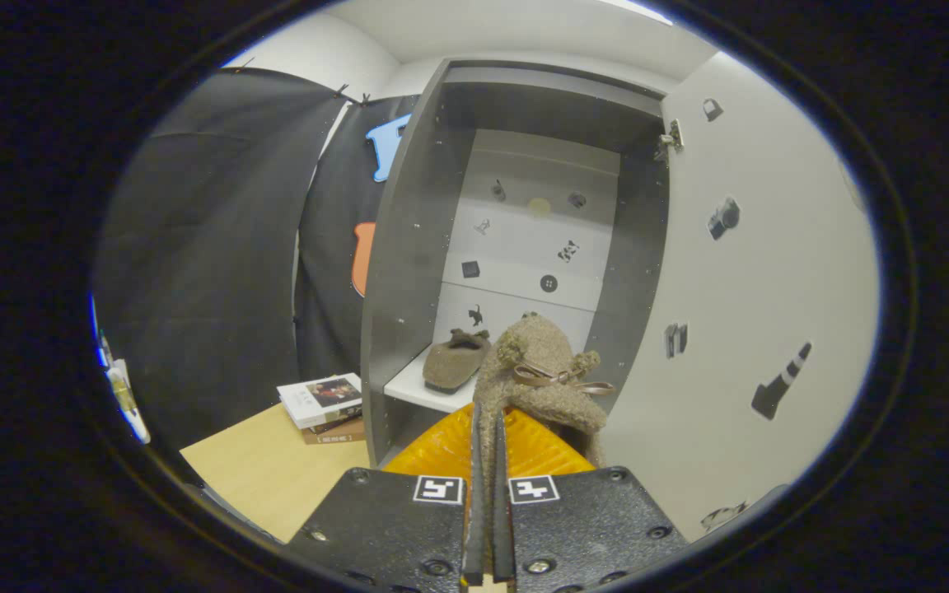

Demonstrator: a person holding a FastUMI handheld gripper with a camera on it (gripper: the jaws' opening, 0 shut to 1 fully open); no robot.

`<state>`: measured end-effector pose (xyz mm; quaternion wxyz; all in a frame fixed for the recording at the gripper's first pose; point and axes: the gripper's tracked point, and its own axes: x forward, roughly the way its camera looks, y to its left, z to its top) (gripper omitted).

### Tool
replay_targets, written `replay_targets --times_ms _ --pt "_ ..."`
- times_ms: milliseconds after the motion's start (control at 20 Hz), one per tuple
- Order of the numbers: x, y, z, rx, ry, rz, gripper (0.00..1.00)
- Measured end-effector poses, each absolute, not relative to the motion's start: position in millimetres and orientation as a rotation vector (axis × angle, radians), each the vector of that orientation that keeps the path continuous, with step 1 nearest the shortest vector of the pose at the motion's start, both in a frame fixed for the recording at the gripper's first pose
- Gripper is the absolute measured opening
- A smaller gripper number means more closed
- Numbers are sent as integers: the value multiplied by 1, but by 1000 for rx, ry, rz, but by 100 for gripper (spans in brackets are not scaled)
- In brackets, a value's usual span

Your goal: Open the shoe cabinet door, grab the shoes and put them into the shoe cabinet, then close the shoe cabinet door.

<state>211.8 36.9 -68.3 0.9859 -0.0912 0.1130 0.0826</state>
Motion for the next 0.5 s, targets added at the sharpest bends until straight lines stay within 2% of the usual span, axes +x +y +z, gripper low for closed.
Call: replay_targets --times_ms 250,500 --pt "288 45 -63 -266 232 103 7" --pt "391 47 -86 -299 237 57 7"
